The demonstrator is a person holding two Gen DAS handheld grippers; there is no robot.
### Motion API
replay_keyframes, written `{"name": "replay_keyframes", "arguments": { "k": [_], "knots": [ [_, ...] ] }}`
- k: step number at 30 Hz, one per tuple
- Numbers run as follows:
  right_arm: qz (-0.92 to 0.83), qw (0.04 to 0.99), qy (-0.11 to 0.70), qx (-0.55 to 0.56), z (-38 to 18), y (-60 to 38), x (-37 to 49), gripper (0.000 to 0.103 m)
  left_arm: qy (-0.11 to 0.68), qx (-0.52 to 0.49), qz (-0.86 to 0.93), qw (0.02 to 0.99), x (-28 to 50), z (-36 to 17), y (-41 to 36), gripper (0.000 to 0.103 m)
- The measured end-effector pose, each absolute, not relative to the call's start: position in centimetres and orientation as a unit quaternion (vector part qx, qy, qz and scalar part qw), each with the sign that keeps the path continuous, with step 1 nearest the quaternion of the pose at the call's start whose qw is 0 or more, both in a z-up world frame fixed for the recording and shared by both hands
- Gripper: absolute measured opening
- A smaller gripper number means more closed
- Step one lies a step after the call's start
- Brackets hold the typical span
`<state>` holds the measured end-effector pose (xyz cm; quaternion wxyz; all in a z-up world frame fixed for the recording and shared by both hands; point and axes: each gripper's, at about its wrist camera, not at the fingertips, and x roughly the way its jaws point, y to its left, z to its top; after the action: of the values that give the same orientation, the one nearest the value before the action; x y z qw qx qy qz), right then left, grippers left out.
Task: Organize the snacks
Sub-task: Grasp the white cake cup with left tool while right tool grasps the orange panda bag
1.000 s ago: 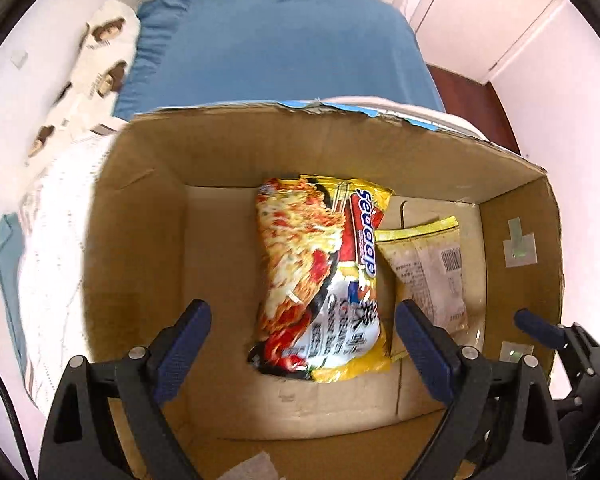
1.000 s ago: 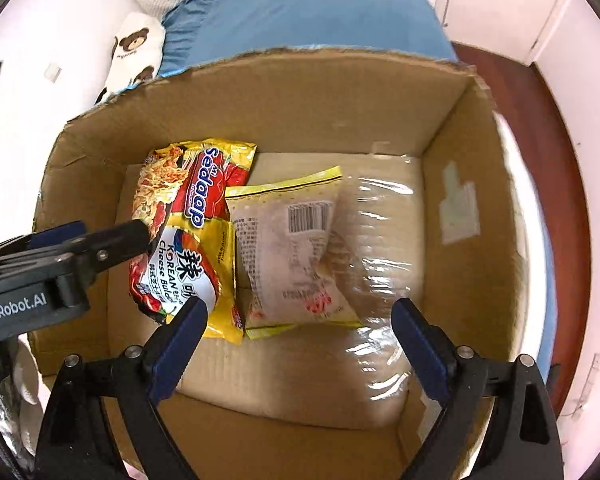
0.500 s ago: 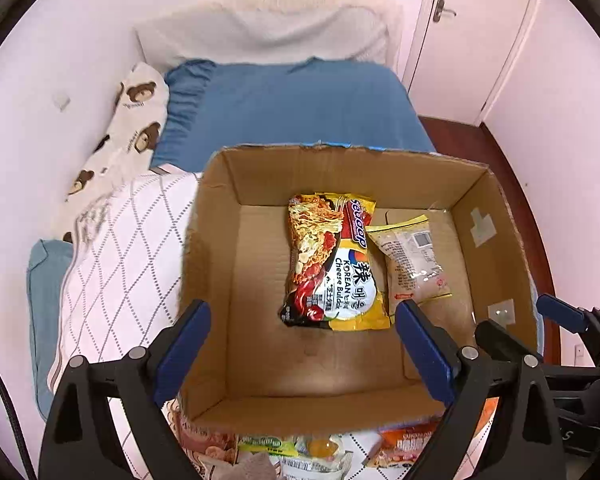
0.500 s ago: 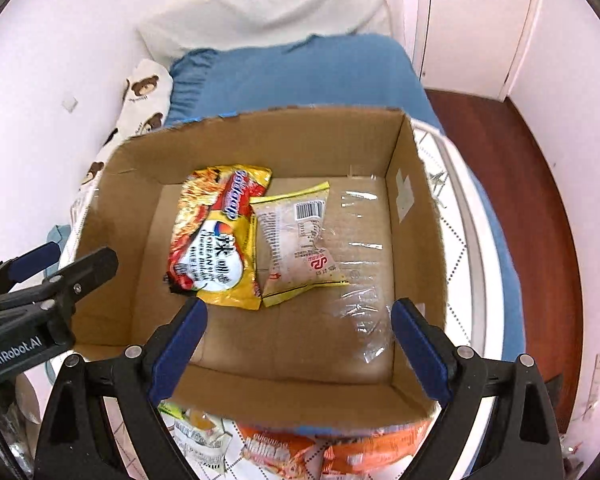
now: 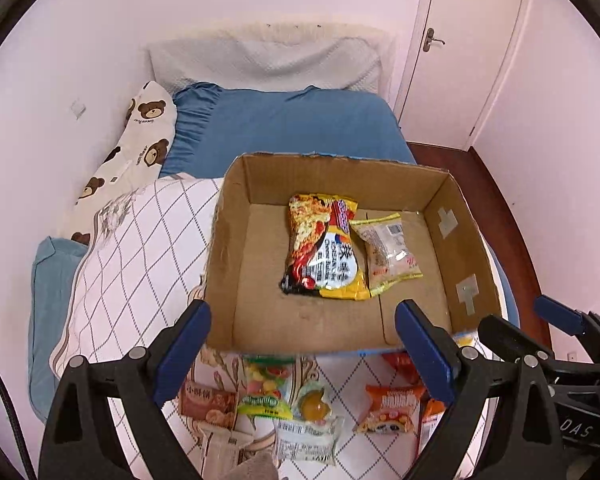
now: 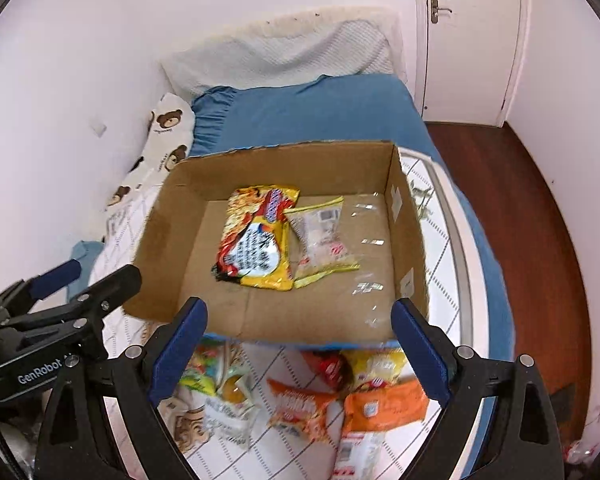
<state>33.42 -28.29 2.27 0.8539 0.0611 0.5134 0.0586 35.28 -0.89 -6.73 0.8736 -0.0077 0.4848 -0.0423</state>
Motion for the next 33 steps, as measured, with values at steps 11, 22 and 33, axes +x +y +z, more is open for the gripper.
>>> {"name": "replay_keyframes", "arguments": {
  "k": [11, 22, 33],
  "knots": [
    [0.035, 0.785, 0.602, 0.143, -7.3, -31.2, 27.0, 0.093, 0.578, 0.017, 0.017, 0.816, 28.6, -15.7, 4.3, 0.094],
    [0.032, 0.755, 0.645, 0.111, -14.0, -28.1, 26.0, 0.083, 0.696, 0.023, 0.042, 0.716, 26.1, -28.6, 8.6, 0.094],
    [0.019, 0.748, 0.659, 0.077, -18.0, -25.1, 28.6, 0.055, 0.713, -0.034, 0.029, 0.700, 26.3, -31.1, 9.6, 0.052]
  ]
}}
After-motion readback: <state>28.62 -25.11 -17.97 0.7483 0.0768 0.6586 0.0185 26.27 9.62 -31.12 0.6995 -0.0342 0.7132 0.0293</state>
